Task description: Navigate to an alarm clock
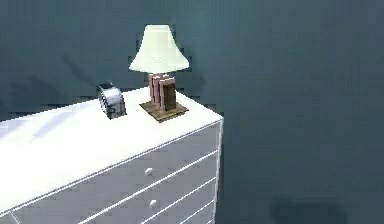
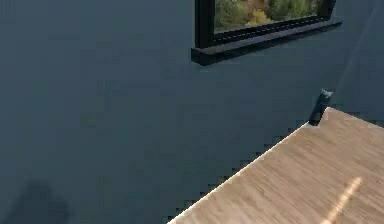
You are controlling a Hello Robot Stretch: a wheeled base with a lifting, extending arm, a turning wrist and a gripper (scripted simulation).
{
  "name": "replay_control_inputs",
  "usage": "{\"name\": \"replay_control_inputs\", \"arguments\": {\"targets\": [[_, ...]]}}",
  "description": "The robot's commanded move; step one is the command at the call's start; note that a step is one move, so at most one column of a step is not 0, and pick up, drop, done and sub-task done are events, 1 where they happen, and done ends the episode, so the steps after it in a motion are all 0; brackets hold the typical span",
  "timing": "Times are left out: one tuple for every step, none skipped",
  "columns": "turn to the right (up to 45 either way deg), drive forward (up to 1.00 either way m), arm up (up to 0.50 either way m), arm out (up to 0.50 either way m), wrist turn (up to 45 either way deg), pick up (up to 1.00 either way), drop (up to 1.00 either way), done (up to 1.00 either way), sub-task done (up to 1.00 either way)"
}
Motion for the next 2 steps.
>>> {"name": "replay_control_inputs", "arguments": {"targets": [[-21.0,0.00,0.00,0.00,0.0,0.00,0.00,0.00,0.00],[0.0,0.00,0.00,0.00,0.0,0.00,0.00,1.00,0.00]]}}
